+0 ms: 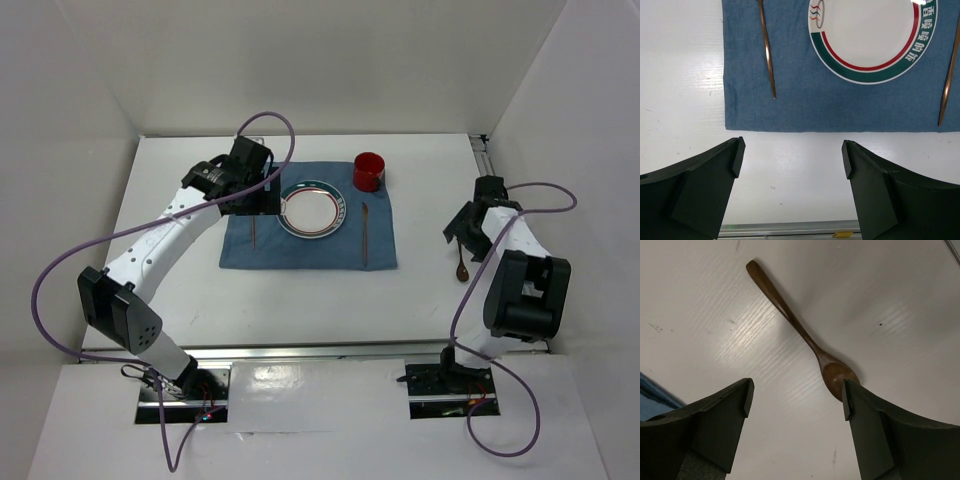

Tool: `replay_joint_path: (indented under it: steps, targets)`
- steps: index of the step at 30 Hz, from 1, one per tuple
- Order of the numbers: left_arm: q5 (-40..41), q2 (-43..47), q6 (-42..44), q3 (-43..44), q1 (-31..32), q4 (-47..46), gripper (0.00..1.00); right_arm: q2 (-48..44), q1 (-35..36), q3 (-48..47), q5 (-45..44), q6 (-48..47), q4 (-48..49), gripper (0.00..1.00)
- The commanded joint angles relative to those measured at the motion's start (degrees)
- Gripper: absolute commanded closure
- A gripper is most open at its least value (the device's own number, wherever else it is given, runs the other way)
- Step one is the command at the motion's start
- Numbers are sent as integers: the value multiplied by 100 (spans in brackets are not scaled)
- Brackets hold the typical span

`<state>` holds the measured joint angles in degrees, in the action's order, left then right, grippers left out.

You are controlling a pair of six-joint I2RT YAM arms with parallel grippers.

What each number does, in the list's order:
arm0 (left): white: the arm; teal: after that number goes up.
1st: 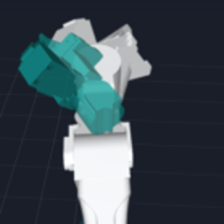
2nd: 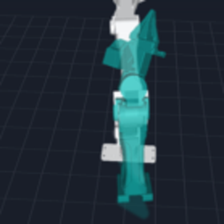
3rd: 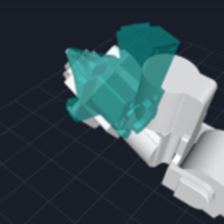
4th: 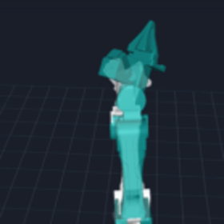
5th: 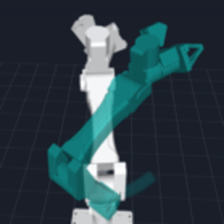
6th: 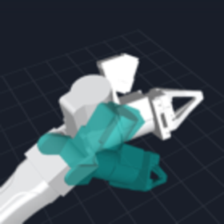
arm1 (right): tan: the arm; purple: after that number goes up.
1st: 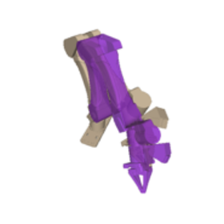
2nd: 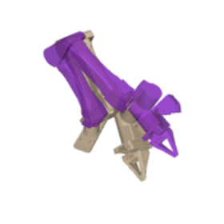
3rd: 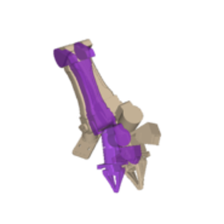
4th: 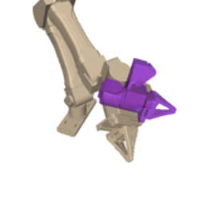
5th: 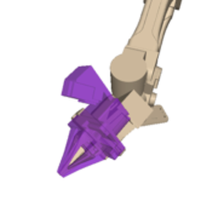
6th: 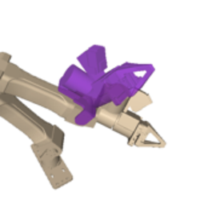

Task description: Set the dinner table for one person

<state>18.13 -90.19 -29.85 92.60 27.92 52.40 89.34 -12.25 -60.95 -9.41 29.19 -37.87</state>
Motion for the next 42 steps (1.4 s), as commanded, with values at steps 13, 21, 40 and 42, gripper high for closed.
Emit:
replay_joint_path:
  steps: [13, 21, 40, 42]
  targets:
    - [-90, -68, 313, 65, -15, -134, 2, 1085, -67, -383, -360, 8, 921, 27]
    - [-38, -69, 365, 180, -15, -73, 2, 1551, -67, -533, 201, -124, 974, 53]
    - [-415, -7, 313, 285, -15, -19, 2, 1147, 56, -628, 1722, 122, 948, 48]
    - [-416, -7, 313, 285, -15, -19, 2, 1077, 56, -707, 1723, 8, 895, 36]
